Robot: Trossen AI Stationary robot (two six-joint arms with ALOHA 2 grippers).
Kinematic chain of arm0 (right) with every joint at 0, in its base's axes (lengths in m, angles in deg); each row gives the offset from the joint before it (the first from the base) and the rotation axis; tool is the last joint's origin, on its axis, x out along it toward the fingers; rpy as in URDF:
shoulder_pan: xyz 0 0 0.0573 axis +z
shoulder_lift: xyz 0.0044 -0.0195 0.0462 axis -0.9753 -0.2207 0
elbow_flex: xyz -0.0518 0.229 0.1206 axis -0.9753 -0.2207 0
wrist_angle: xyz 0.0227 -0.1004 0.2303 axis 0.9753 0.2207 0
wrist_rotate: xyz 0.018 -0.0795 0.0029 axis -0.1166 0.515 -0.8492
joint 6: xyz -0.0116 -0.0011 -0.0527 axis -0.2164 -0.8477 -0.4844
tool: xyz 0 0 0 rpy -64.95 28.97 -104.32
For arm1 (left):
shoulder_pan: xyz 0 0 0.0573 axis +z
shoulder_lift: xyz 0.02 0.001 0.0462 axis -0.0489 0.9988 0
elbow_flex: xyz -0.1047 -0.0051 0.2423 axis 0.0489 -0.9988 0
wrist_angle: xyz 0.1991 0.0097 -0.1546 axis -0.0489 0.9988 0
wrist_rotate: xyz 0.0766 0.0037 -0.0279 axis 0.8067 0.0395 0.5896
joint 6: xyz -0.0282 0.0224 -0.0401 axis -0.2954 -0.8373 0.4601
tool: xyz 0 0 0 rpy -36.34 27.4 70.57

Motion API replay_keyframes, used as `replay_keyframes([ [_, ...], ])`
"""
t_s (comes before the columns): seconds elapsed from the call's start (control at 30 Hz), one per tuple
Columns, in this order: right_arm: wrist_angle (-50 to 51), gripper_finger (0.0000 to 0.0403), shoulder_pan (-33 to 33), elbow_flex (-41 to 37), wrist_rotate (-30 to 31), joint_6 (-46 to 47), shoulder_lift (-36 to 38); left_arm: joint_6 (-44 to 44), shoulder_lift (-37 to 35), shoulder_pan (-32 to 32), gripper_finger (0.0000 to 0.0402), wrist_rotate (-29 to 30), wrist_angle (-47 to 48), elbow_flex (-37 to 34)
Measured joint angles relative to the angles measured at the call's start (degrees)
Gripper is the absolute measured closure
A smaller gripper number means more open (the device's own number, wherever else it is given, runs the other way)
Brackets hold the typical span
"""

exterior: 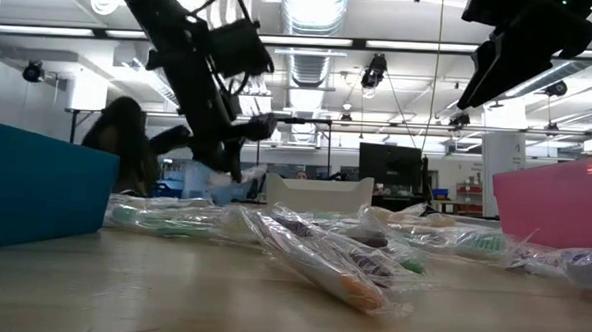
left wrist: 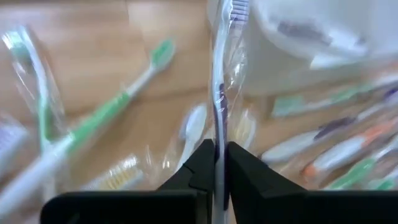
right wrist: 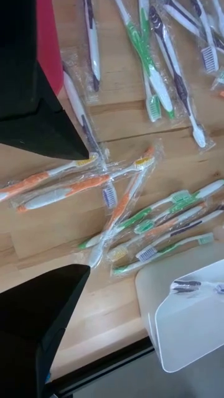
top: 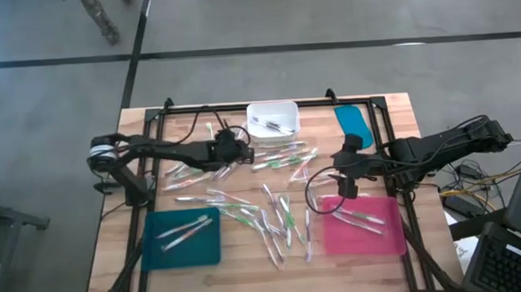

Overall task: Pick & Place Toothbrushes
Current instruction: Put the violet toothbrush into the white bin

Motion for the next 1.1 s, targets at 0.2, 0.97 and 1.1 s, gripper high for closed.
replay_keyframes([
  [0.2, -0.9, 0.0146, 0.0, -0.43, -0.35, 1.72, 0.0, -4.67, -4.58, -1.68, 0.0364, 5.37, -0.28, -0.02],
  [0.97, -63.99, 0.0174, 0.02, -19.41, -9.64, -12.71, 0.0, -43.24, -2.27, -9.27, 0.0373, -18.0, -68.24, -8.34],
  [1.1, -65.72, 0.0166, 0.02, -19.52, -9.63, -12.8, 0.0, -44.9, -0.39, -9.54, 0.0362, -19.09, -70.91, -7.3],
])
